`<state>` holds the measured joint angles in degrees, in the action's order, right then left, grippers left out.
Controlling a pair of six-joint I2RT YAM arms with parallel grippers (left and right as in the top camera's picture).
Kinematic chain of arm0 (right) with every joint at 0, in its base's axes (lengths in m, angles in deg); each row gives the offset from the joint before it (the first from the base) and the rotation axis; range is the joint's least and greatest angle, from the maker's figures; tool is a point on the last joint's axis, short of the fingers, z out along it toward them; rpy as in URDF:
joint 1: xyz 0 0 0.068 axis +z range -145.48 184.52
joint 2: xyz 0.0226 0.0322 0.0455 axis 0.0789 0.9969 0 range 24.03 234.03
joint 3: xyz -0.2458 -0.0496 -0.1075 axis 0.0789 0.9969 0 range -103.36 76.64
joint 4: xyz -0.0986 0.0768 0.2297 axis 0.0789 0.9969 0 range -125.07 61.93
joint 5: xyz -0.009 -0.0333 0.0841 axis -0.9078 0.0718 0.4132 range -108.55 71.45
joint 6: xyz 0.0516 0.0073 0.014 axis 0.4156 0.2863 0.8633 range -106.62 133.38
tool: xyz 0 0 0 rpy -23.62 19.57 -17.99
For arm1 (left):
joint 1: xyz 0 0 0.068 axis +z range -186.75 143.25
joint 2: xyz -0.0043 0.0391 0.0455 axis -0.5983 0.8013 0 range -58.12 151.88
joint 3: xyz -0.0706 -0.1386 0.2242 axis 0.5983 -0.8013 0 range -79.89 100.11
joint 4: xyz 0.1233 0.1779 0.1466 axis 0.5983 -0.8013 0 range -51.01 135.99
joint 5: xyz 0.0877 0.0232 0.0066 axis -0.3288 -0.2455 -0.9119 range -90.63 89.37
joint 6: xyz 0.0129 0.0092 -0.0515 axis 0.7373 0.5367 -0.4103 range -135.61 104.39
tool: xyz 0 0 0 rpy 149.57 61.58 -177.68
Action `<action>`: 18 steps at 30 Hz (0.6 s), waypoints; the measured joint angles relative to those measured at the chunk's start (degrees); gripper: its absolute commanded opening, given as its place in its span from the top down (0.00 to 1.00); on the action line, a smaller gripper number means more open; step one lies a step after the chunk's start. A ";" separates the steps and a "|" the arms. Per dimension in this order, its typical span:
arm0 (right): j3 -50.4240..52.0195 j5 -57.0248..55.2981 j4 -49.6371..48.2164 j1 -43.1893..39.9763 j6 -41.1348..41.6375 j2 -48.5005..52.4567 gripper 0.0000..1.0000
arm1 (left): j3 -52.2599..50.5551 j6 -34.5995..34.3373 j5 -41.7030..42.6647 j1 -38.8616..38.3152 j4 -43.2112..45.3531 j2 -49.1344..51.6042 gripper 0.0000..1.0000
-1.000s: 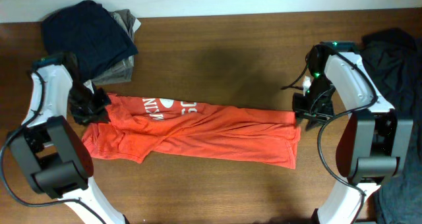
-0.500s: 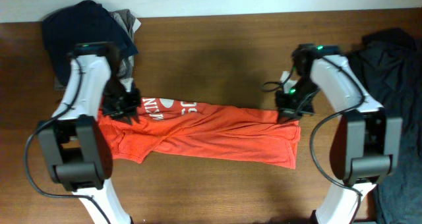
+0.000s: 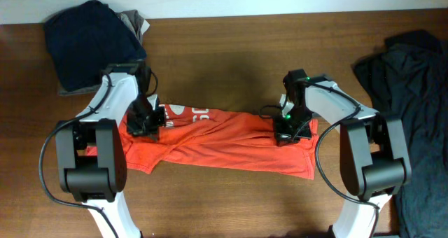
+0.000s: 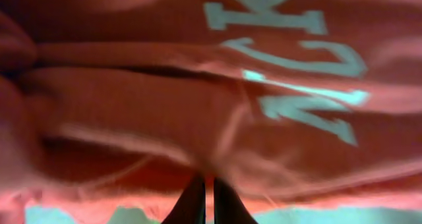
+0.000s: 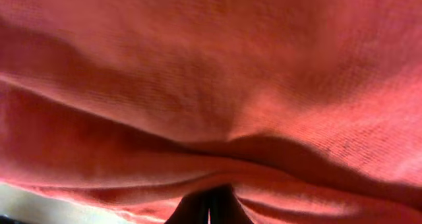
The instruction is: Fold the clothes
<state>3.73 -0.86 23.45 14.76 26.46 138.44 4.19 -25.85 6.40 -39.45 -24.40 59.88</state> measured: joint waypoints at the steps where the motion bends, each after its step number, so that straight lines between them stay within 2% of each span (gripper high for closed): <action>1: 0.26 0.22 -0.35 -0.11 0.28 -0.07 0.91 | -0.66 -0.09 -0.11 0.00 0.42 0.00 0.91; 5: 0.92 0.20 -1.73 -0.68 1.73 -0.59 0.92 | -1.77 -0.33 -0.46 0.00 1.33 0.00 0.75; 14: 0.90 -0.85 -6.88 -7.15 3.21 -0.98 0.92 | -1.77 -0.94 -0.61 0.15 3.04 0.00 0.59; 16: 0.79 -0.87 -8.94 -9.38 3.15 -0.98 0.91 | -1.77 -0.96 -0.59 0.28 3.67 0.00 0.51; 18: 0.70 -0.98 -11.43 -11.30 2.75 -1.01 0.91 | -1.77 -1.14 -0.59 0.52 4.87 0.00 0.50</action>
<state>4.43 -1.84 12.02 3.46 29.22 137.43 2.42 -26.99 5.81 -38.92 -19.52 59.88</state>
